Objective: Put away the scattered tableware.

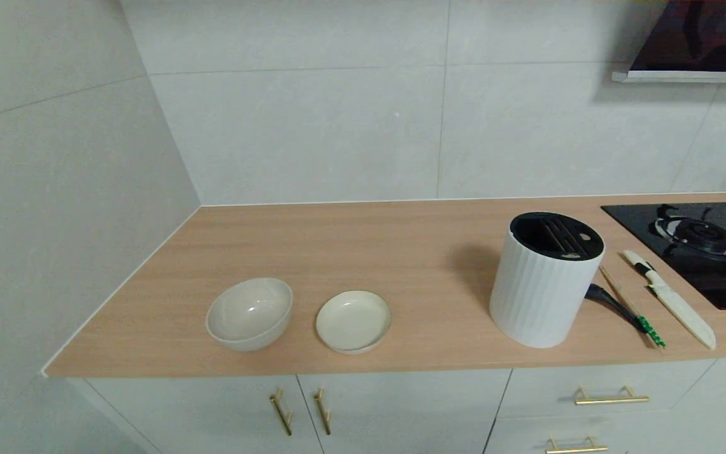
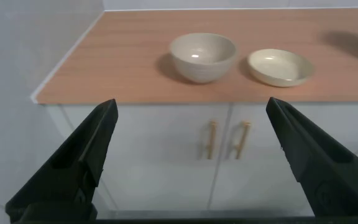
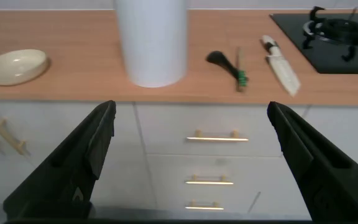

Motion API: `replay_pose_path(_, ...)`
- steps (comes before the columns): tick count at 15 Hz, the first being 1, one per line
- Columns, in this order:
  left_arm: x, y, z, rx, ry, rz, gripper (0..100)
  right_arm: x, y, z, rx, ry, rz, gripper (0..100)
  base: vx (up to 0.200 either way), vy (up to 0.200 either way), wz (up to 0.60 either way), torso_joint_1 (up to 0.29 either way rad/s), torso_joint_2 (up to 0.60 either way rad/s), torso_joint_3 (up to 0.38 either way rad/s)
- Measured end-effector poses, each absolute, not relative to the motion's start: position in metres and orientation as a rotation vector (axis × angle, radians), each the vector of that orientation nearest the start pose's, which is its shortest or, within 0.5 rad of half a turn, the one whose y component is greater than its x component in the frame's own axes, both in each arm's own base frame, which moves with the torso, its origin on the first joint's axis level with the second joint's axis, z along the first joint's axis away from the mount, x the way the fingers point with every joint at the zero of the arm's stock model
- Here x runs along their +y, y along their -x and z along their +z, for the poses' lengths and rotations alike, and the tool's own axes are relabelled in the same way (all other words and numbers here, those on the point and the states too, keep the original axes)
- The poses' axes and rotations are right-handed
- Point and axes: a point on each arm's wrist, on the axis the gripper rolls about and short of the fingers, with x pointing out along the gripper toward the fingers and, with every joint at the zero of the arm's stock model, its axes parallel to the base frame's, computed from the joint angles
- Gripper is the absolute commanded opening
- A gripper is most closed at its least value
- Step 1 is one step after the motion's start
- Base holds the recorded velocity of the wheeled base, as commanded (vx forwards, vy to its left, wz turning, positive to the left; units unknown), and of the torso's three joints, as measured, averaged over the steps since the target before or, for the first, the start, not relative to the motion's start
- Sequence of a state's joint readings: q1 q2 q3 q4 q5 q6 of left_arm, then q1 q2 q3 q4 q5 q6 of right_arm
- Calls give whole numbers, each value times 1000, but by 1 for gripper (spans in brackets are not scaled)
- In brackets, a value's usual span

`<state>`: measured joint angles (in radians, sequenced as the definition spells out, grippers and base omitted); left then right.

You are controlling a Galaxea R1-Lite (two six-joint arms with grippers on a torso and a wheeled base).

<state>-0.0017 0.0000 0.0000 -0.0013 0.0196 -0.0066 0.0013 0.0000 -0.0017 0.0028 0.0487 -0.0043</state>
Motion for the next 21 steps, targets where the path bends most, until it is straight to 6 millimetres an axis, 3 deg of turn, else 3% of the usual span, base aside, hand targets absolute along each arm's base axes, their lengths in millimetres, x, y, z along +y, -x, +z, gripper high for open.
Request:
replay_pose_path(11,0,23,76,-2,7,18,100,1,23,76,1,4,49,100,0,200,0,3,1,3)
replay_pose_path(21,0,23,76,-2,6,18,100,1,23,76,1,4,49,100,0,0,0,0,0,0)
